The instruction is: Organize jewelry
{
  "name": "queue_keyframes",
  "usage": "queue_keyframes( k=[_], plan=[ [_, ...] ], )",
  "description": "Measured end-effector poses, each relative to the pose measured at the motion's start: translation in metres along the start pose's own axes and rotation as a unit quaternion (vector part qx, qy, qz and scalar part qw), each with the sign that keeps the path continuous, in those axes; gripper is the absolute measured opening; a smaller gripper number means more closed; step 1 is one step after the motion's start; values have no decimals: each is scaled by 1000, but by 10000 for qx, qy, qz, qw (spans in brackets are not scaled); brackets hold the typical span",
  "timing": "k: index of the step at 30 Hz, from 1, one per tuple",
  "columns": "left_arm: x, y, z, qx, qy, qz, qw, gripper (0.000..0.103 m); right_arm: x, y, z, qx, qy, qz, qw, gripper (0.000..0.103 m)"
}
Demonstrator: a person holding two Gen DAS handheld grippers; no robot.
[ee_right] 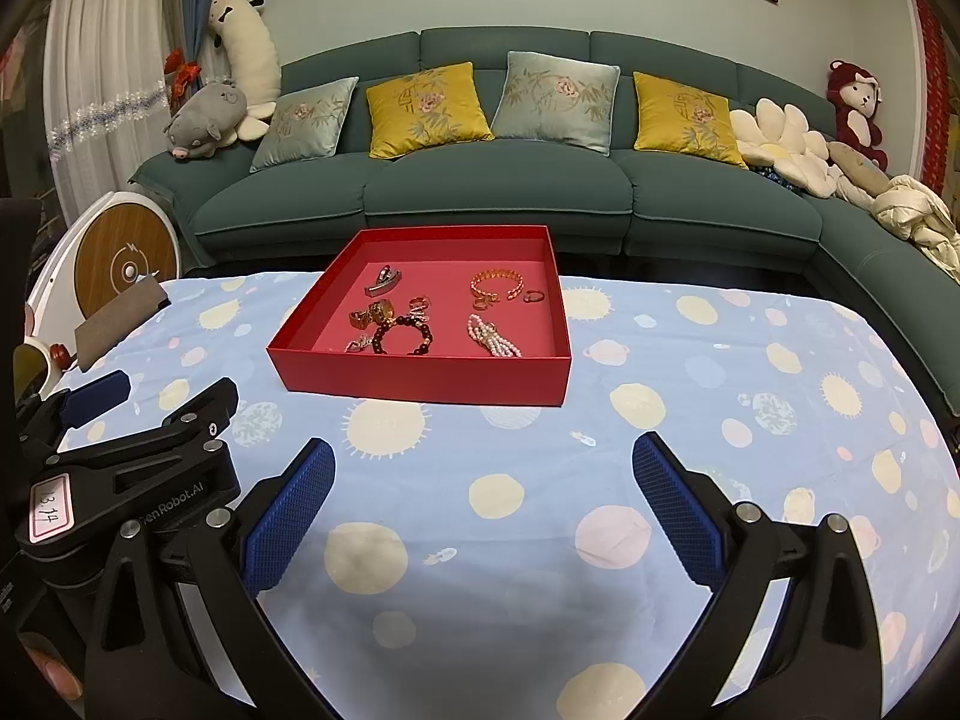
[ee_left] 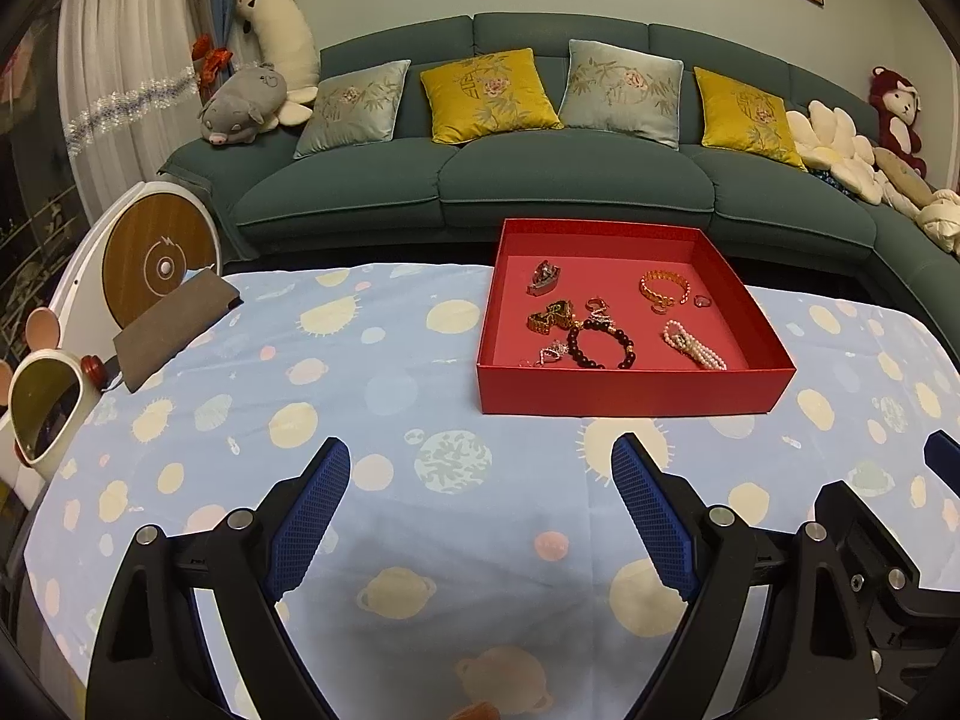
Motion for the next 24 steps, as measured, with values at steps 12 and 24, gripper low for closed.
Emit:
queue_keyframes(
  k=[12,24],
  plan=[
    [3,2,-1,32,27,67,10000,86,0,0,-1,-2,8,1,10000,97],
    [5,5,2,-51,-21,119,9999,87,0,1,2,-22,23,23,10000,97]
  ],
)
Point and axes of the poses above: each gripper's, at about its wrist camera, not at the fingertips, and x roughly the way its jaws point, z to its left, y to its underside, the point moved 5 cm from there along x, roughly the way its jaws point, and after that the axes turned 10 degrees about x, right-handed, at the moved point
